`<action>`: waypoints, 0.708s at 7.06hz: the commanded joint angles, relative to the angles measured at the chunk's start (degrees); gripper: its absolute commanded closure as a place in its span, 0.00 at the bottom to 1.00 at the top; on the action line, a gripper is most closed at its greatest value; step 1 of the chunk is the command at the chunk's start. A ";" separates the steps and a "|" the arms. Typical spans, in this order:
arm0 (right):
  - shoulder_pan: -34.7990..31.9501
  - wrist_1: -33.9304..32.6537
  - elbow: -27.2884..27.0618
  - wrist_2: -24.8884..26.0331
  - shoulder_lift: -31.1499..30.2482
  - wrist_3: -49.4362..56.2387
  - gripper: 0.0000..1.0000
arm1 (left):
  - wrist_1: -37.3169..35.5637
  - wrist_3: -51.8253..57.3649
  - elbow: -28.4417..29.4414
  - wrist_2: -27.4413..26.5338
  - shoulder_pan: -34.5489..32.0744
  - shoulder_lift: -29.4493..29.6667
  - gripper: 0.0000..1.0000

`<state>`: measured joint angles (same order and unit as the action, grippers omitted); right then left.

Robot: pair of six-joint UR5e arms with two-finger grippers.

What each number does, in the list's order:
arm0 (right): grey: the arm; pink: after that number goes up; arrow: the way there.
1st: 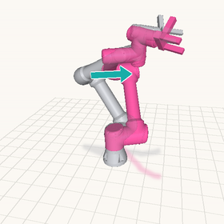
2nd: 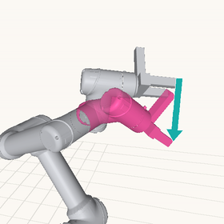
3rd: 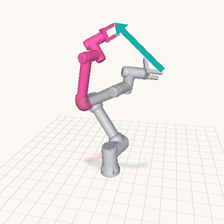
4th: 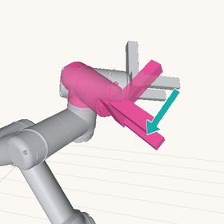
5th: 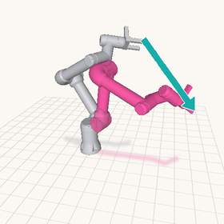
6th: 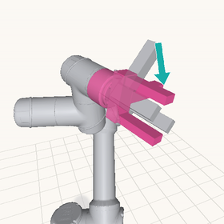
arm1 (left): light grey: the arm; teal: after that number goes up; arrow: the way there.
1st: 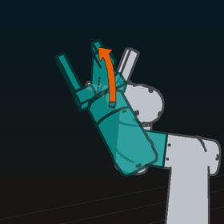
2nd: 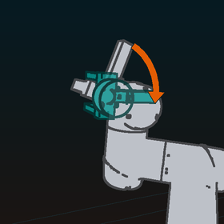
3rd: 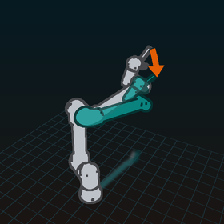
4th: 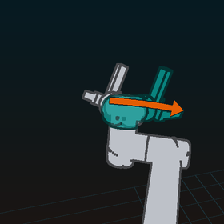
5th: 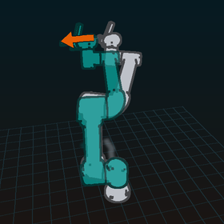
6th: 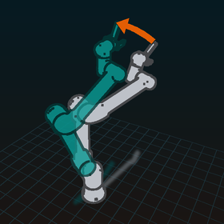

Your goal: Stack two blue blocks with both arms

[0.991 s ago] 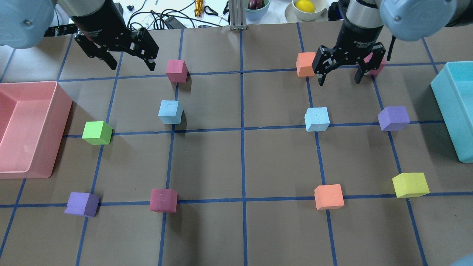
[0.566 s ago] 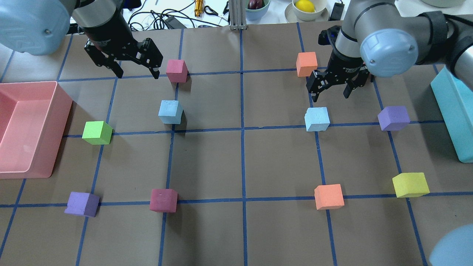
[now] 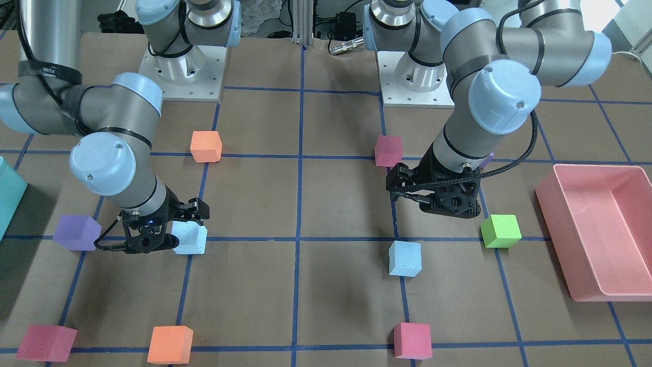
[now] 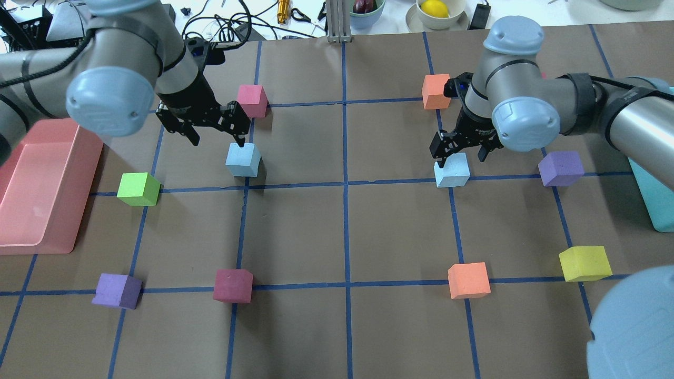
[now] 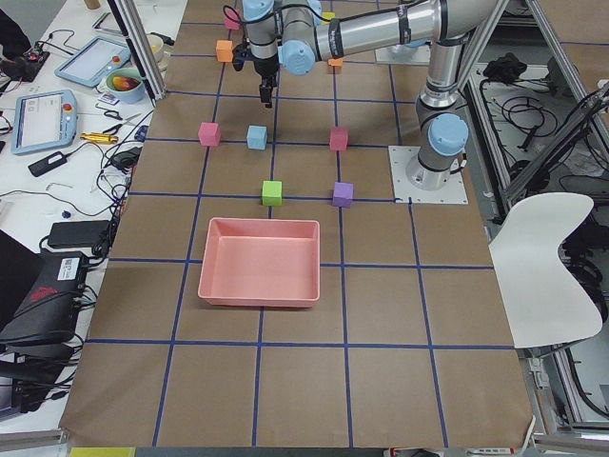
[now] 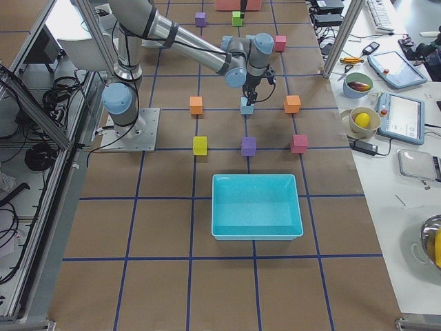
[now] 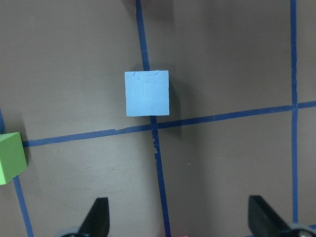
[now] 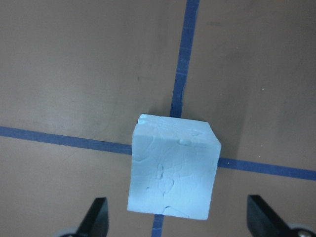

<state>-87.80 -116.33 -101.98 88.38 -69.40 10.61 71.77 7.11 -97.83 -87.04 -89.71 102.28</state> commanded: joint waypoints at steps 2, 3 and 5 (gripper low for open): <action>0.00 -3.36 -0.68 -0.23 2.94 -0.24 0.00 | -13.48 0.45 -5.53 -0.23 0.15 5.27 0.00; 0.00 -5.03 -0.77 -0.23 4.17 -0.24 0.00 | -15.50 0.01 -5.53 -0.32 0.15 7.21 0.00; 0.00 -5.83 -0.77 -0.40 4.53 -0.67 0.22 | -18.24 -0.96 -5.62 -0.59 0.06 10.47 0.00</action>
<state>-87.80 -121.40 -102.76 88.15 -65.24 10.31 54.95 6.62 -103.48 -87.56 -89.58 110.85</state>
